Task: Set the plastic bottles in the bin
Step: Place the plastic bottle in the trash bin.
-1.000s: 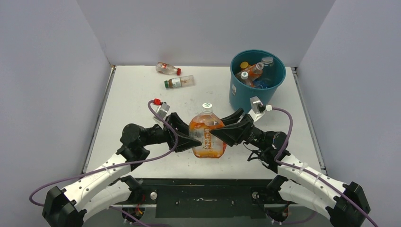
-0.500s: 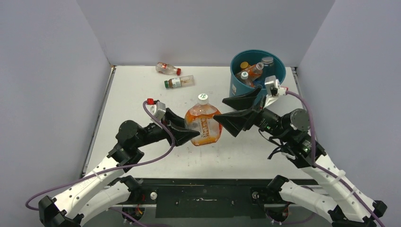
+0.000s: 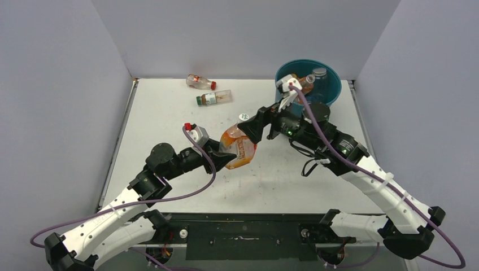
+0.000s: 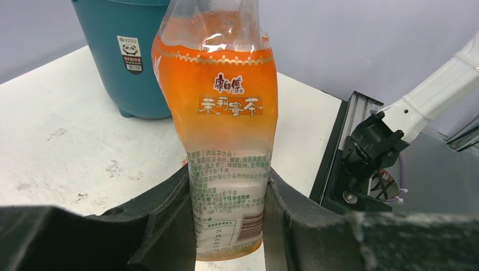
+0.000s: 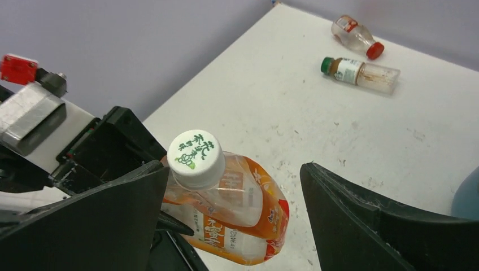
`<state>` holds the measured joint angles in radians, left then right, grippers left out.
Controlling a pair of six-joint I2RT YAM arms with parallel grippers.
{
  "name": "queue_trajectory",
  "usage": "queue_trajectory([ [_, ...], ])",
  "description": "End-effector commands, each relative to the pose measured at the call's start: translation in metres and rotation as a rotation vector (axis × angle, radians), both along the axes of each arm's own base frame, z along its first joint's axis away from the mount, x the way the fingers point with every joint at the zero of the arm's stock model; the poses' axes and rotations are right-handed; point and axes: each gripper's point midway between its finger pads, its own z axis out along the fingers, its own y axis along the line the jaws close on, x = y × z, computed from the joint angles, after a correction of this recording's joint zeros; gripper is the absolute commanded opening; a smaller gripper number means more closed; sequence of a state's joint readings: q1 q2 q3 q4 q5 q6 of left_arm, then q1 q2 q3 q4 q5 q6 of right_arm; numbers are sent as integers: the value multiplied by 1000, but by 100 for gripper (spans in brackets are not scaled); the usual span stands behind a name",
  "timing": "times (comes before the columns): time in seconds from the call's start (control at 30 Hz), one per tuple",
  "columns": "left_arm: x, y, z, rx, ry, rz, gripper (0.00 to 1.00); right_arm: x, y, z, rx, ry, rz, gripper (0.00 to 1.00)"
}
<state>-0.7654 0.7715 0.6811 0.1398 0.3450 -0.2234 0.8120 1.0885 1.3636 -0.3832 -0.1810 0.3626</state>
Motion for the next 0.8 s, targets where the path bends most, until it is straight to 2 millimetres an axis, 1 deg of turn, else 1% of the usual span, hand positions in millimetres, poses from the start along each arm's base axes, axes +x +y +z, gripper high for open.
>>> queue_trajectory([
  [0.0,0,3,8,-15,-53,18,0,-7,9,16,-25,-62,-13,89],
  [0.13,0,3,7,-12,-50,17,0,-17,29,13,-89,-81,-22,87],
  [0.23,-2,2,8,-18,-55,10,0,-20,40,10,-109,-86,-21,78],
  [0.4,-3,2,8,-25,-54,4,0,-14,41,7,-85,-77,-63,58],
  [0.5,-5,3,8,-29,-59,1,0,-11,42,6,-70,-78,-80,54],
  [0.57,-6,3,8,-31,-62,1,0,-8,41,6,-62,-82,-97,43],
  [0.6,-6,4,8,-32,-63,1,0,-8,41,7,-53,-87,-97,34],
  [0.63,-7,4,9,-35,-65,0,0,-8,43,7,-51,-93,-87,21],
  [0.67,-7,4,8,-35,-66,1,4,-9,43,8,-51,-101,-83,16],
  [0.7,-6,6,8,-37,-69,10,19,-9,43,9,-54,-106,-82,7],
  [0.73,-4,8,9,-42,-71,28,39,-8,41,9,-63,-111,-85,6],
  [0.77,-3,10,10,-49,-73,41,57,-8,38,12,-70,-120,-91,5],
])
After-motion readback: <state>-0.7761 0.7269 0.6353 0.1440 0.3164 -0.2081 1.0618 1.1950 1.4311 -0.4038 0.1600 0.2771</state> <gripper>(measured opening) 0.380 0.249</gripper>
